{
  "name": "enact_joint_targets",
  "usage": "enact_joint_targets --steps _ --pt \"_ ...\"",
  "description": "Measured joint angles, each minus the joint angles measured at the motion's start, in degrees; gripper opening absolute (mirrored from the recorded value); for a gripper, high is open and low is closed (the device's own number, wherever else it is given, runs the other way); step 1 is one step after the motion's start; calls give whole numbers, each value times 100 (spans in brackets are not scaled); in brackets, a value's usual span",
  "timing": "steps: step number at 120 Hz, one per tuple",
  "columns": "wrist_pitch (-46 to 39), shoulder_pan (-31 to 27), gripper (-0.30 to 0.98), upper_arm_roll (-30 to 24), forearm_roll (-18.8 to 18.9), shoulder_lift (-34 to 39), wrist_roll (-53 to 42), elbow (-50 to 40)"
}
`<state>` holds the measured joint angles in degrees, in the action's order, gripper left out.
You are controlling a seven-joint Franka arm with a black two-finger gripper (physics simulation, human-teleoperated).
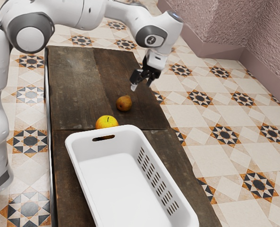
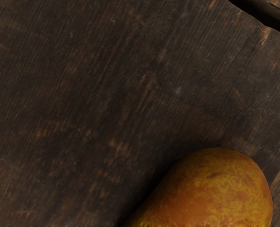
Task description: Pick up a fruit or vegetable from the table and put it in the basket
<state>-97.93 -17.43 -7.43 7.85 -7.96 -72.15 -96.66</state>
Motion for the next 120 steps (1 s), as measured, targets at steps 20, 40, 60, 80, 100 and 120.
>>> enact_joint_targets --steps 20,40,60,80,100,120 --pt "-150 18 69 119 -242 100 -568 -263" --pt "-275 -12 69 186 -341 189 -1001 -590" --pt "-336 3 69 189 -374 235 -1330 -683" --pt "-364 0 69 189 -390 383 -1578 -852" --pt "-390 2 69 189 -417 526 -1766 -1044" --pt "-420 3 69 189 -429 657 -1904 -1231"
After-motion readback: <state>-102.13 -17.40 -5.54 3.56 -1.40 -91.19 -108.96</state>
